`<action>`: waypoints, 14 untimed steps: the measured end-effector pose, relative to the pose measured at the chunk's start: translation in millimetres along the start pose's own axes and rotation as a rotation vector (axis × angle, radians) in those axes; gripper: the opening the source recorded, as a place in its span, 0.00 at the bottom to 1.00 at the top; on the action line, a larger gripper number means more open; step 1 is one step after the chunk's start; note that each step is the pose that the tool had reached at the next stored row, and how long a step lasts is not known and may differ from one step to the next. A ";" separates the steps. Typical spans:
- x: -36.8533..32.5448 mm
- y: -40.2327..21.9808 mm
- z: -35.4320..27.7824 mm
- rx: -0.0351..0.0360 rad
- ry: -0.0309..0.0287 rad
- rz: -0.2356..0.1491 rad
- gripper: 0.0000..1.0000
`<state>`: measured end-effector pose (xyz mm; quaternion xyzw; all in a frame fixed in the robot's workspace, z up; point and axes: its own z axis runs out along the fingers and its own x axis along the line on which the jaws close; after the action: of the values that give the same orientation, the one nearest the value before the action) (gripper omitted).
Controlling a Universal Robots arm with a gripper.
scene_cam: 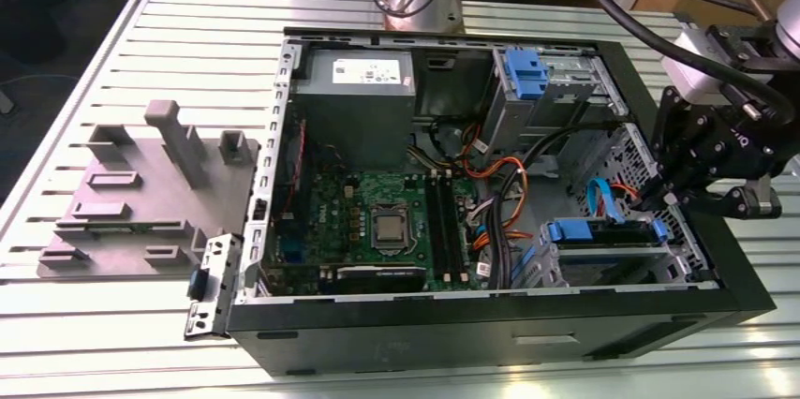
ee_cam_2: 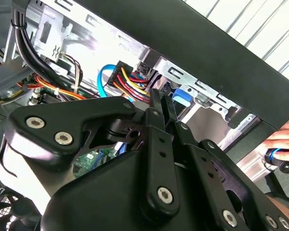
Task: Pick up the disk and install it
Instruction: 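Insert the second disk wire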
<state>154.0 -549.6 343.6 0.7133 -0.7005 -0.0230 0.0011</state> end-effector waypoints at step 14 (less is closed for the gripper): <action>3.3 0.2 -0.2 0.0000 -0.0004 0.000 0.16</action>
<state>153.9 -552.9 343.7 0.7133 -0.7005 -0.0231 0.0009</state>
